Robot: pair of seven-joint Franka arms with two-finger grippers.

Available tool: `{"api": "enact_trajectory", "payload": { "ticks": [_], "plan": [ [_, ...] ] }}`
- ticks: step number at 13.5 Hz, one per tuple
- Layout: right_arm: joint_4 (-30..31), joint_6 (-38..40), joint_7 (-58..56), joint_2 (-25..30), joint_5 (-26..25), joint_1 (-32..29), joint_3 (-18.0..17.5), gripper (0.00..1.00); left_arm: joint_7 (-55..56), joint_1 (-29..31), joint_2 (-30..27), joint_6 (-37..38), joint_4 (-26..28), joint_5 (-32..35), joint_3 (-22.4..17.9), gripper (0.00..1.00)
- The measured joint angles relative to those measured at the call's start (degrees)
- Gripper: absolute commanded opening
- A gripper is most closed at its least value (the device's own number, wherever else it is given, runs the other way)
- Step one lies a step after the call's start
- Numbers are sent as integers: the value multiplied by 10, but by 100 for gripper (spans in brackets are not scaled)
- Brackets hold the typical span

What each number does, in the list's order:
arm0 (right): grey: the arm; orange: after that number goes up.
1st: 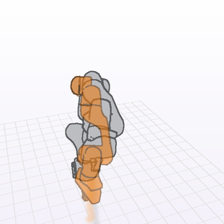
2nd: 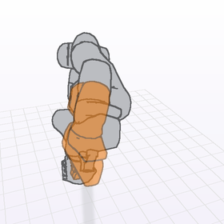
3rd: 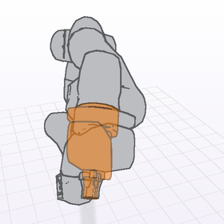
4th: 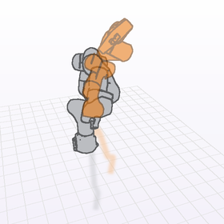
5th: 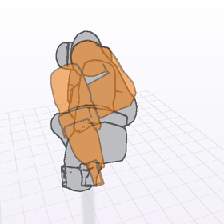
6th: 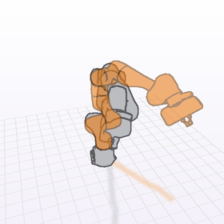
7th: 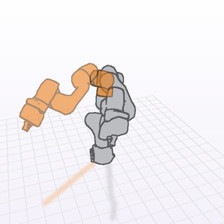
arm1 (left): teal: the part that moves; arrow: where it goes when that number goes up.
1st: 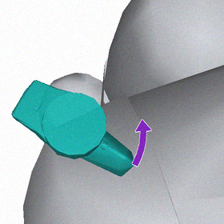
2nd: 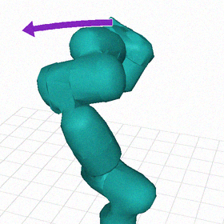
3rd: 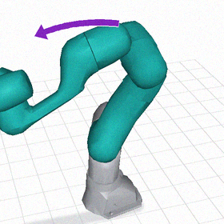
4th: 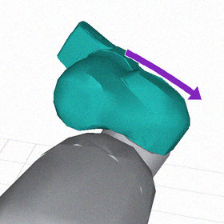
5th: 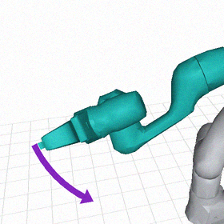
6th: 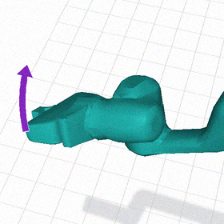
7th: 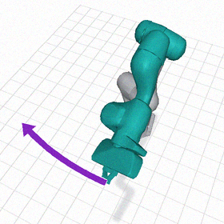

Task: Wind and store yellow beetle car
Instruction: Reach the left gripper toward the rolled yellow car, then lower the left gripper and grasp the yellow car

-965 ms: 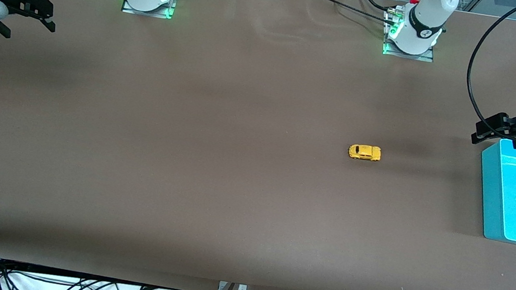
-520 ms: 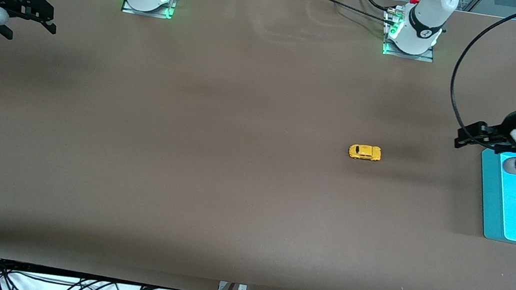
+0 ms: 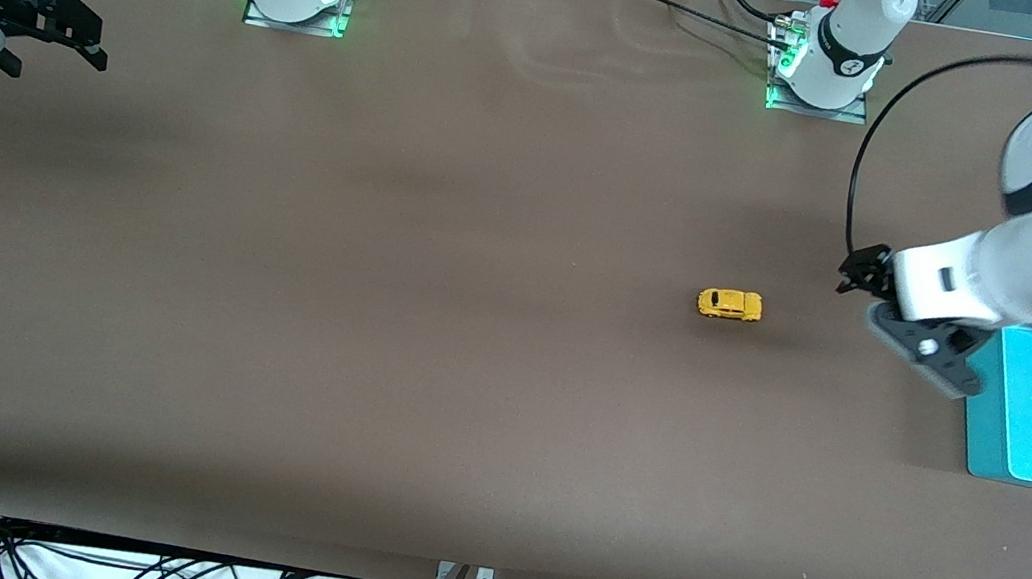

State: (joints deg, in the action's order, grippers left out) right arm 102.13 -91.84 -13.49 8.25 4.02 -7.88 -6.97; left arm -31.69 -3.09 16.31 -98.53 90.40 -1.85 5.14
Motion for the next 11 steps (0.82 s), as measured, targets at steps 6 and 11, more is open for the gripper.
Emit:
{"api": "enact_trajectory", "payload": {
  "ticks": [6,11],
  "plan": [
    [5,0,2,-2,0,0,0,100,-240,-8,57,-179,89,6,24,100],
    [6,0,2,-2,0,0,0,100,-343,-24,60,-373,236,7,27,100]
  ]
}}
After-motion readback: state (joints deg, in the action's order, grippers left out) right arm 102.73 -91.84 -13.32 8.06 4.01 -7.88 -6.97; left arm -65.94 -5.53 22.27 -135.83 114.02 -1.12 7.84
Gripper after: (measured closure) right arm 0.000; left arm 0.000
